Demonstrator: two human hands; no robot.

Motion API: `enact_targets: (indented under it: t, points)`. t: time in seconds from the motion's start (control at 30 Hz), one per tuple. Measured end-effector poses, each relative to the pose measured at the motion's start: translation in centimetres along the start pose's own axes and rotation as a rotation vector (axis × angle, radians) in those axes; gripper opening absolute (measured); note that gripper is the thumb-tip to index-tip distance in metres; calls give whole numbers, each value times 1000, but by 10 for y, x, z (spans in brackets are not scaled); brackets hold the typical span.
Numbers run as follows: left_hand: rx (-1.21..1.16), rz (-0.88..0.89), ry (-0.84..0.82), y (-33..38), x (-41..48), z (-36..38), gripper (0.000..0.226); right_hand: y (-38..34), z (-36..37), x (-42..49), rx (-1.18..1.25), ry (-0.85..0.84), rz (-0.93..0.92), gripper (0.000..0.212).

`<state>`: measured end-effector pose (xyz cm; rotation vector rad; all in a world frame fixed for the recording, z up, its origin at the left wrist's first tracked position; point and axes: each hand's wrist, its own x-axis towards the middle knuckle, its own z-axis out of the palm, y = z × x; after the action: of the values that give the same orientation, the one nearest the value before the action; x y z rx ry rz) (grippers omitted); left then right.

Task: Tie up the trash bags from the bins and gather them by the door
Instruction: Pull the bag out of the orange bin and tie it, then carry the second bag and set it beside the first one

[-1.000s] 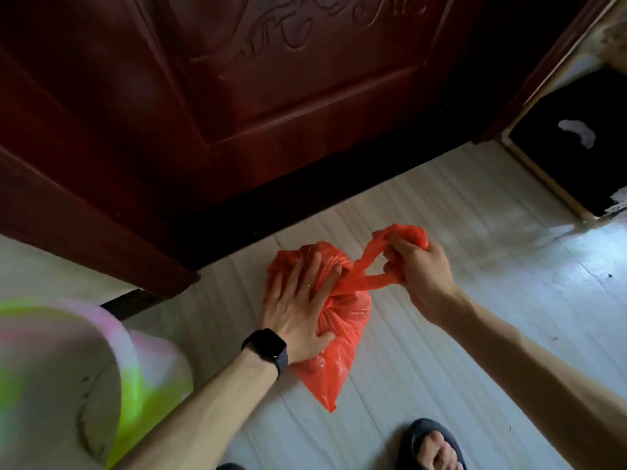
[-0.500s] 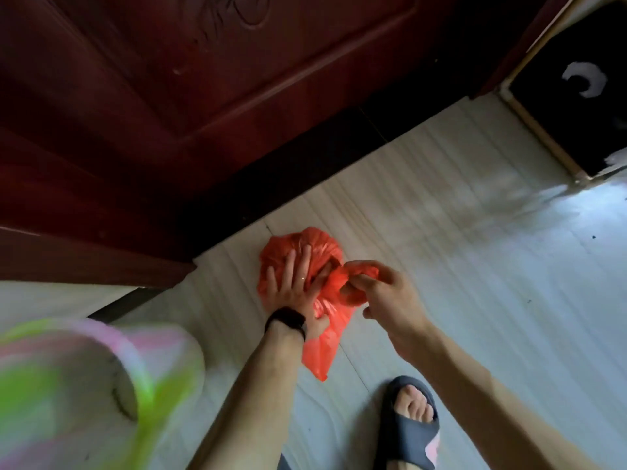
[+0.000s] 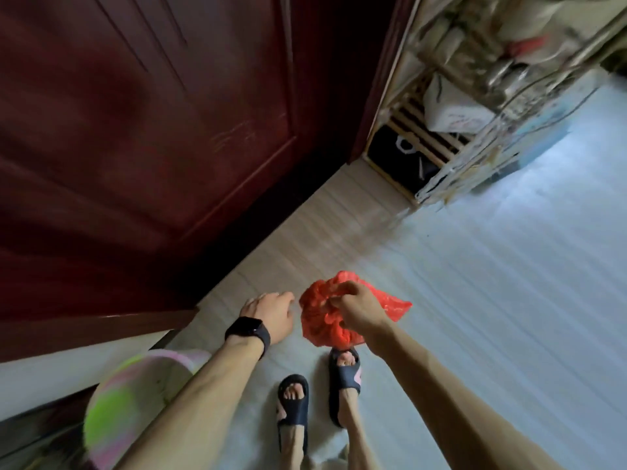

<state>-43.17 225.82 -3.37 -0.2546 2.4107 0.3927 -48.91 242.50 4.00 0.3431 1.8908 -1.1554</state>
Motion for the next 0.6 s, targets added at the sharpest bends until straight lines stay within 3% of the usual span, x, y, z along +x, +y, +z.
enact_targets:
  t: [0.17, 0.3, 0.47, 0.6]
  points:
    - [-49, 167, 25, 105, -71, -119, 35, -50, -114, -129, 191, 233, -7, 17]
    - [4, 395, 139, 205, -131, -224, 35, -83, -213, -248, 301, 410, -105, 14]
    - [132, 668, 295, 328, -198, -332, 57, -107, -313, -377, 401, 590, -279, 17]
    - [292, 813, 420, 431, -221, -382, 38, -103, -382, -453, 417, 752, -432, 18]
